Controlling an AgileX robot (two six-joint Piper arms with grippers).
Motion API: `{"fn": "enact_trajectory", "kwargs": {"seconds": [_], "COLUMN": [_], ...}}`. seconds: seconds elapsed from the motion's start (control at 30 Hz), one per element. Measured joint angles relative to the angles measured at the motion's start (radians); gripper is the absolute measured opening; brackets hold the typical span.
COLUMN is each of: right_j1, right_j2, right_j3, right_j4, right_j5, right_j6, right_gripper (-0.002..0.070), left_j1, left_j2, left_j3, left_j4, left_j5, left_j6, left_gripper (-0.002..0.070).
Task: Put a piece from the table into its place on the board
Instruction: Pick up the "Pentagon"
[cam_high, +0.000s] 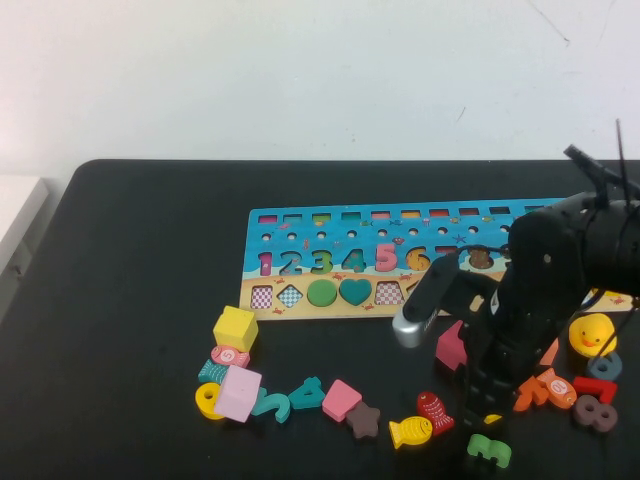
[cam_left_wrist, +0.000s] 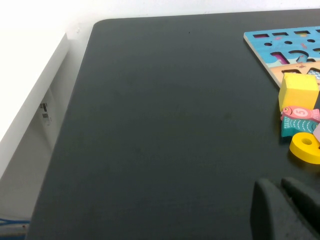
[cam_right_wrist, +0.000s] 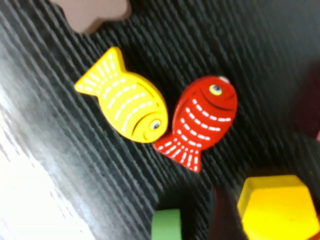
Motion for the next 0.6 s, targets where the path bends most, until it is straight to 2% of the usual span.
{"fn": "enact_trajectory", "kwargs": {"seconds": [0.23, 0.6], "right_j1": [0.0, 0.0], "right_j2": [0.032, 0.06], "right_j3": [0.0, -0.004], "right_j4": [-0.019, -0.036], "right_j5": [-0.013, -0.027], "right_j6": [-0.075, -0.089], "right_gripper": [0.0423, 0.0412], "left_j1": [0.0, 0.0], "left_j2": [0.0, 0.0], "left_j3": [0.0, 0.0], "left_j4": [0.0, 0.0], "left_j5": [0.0, 0.0], "left_j6": [0.0, 0.0], "left_gripper": [-0.0003, -0.0003]}}
